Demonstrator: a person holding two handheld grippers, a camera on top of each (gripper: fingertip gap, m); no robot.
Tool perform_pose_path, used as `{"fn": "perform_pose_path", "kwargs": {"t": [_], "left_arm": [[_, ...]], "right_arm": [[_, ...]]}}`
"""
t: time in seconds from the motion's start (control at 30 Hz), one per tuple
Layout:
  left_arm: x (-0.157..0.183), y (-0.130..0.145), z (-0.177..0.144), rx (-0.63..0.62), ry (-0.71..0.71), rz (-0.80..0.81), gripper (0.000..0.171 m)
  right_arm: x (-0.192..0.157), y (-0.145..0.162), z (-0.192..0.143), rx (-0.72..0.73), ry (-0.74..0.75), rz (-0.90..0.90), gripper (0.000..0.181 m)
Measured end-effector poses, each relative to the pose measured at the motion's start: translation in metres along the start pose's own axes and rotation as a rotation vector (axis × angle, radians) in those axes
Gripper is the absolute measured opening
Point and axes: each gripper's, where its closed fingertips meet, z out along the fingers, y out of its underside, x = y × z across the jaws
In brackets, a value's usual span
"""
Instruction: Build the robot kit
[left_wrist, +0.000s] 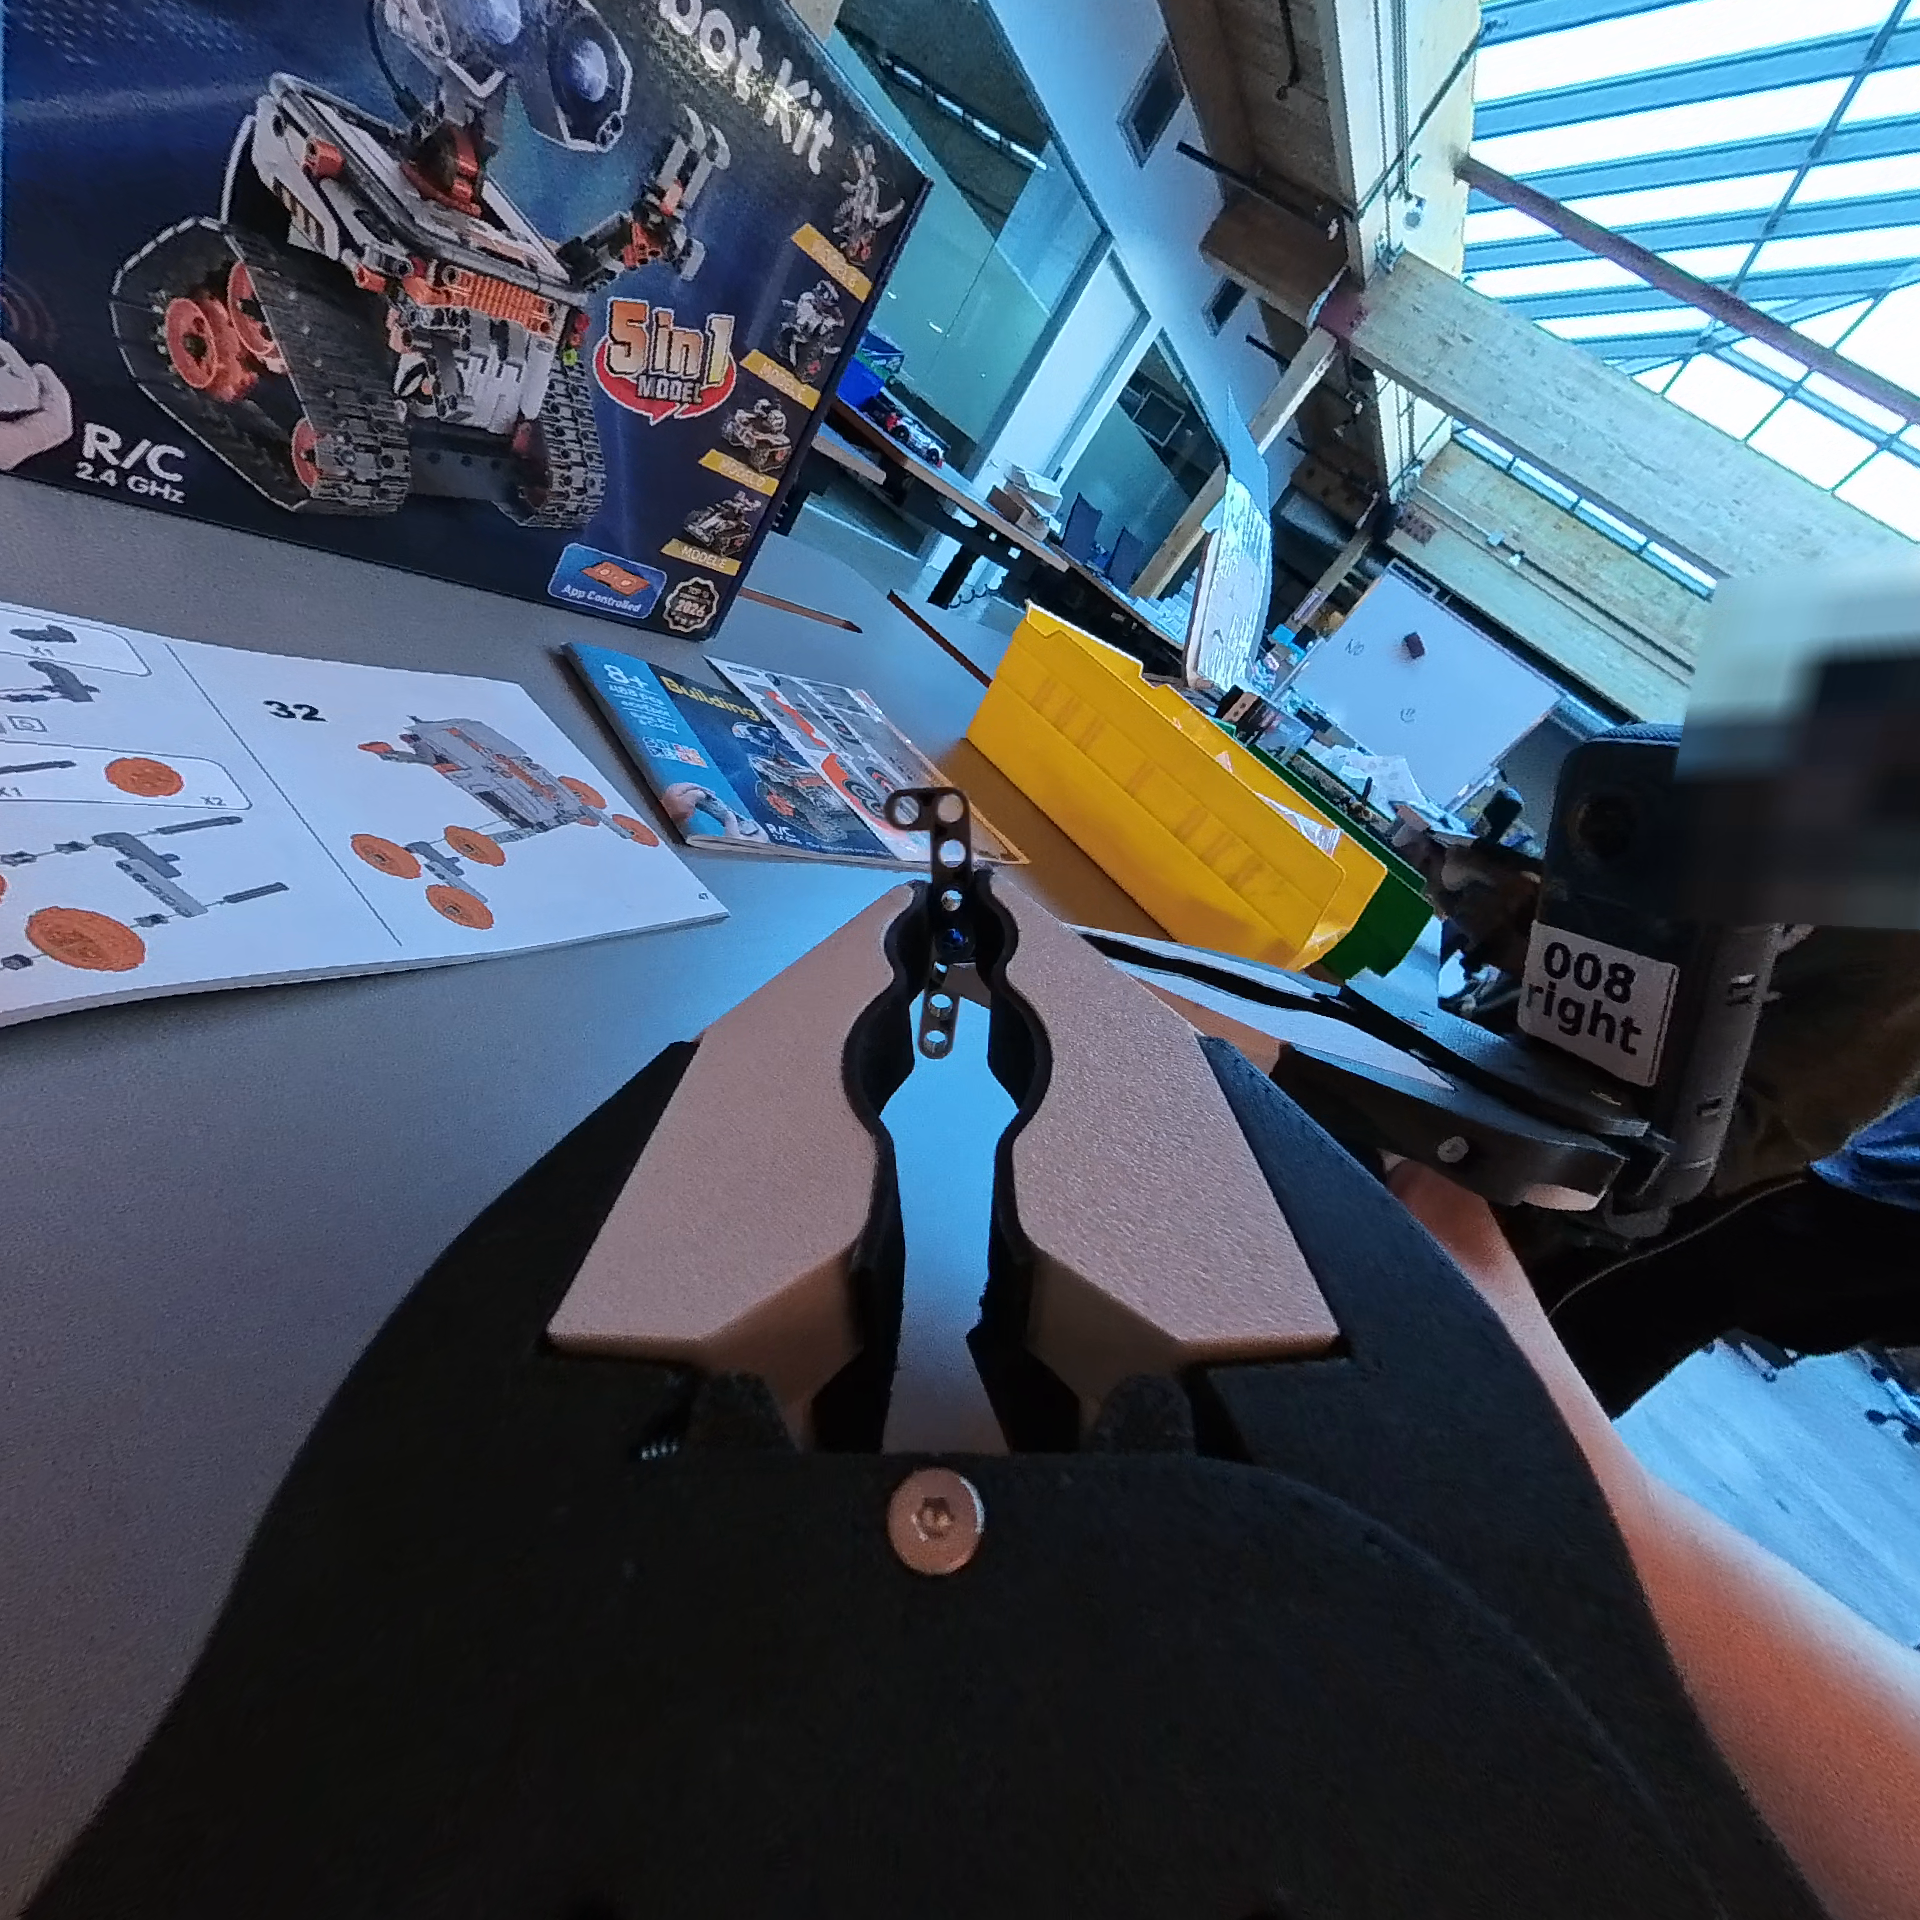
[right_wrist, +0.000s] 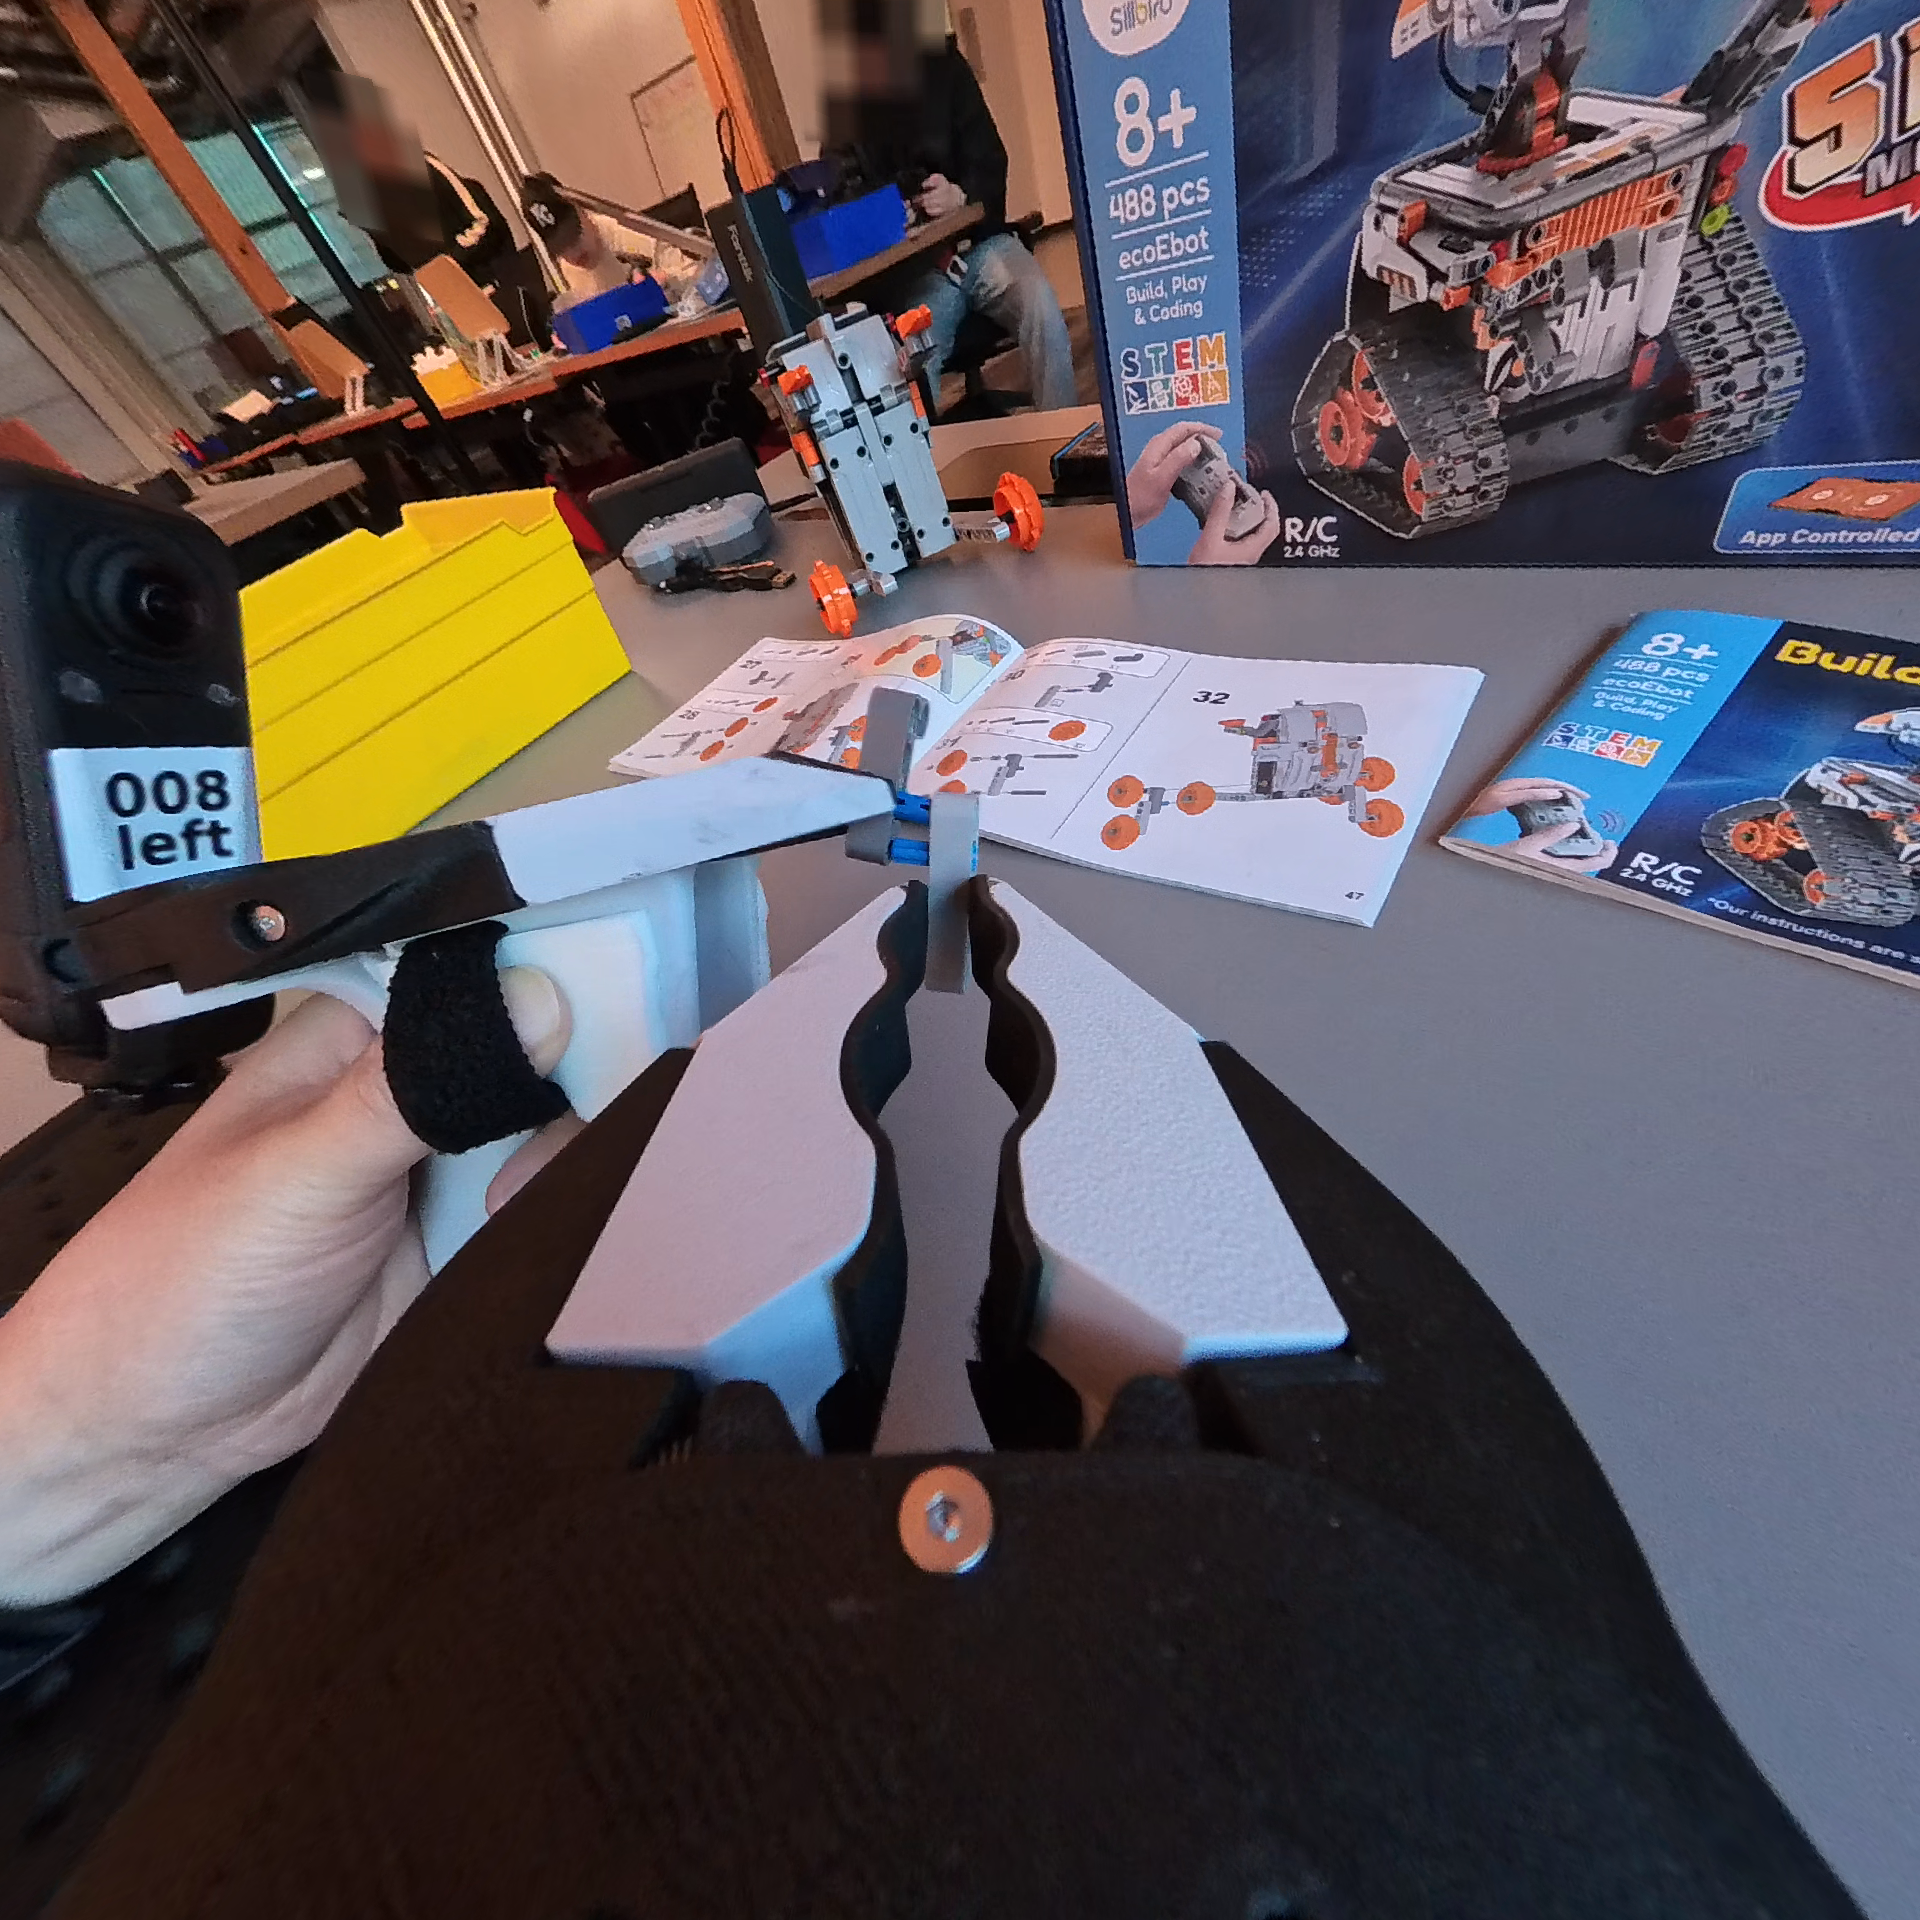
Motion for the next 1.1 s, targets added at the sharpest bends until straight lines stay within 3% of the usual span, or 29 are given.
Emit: {"fn": "perform_pose_path", "kwargs": {"t": [0.47,1.1], "left_arm": [[0.002,-0.004,-0.003,0.021,0.088,-0.125,0.004],[0.004,-0.008,-0.004,0.048,0.098,-0.130,0.004]], "right_arm": [[-0.005,-0.005,-0.005,0.032,-0.046,0.007,0.006],[-0.005,-0.008,-0.002,0.053,-0.043,0.049,0.007]]}}
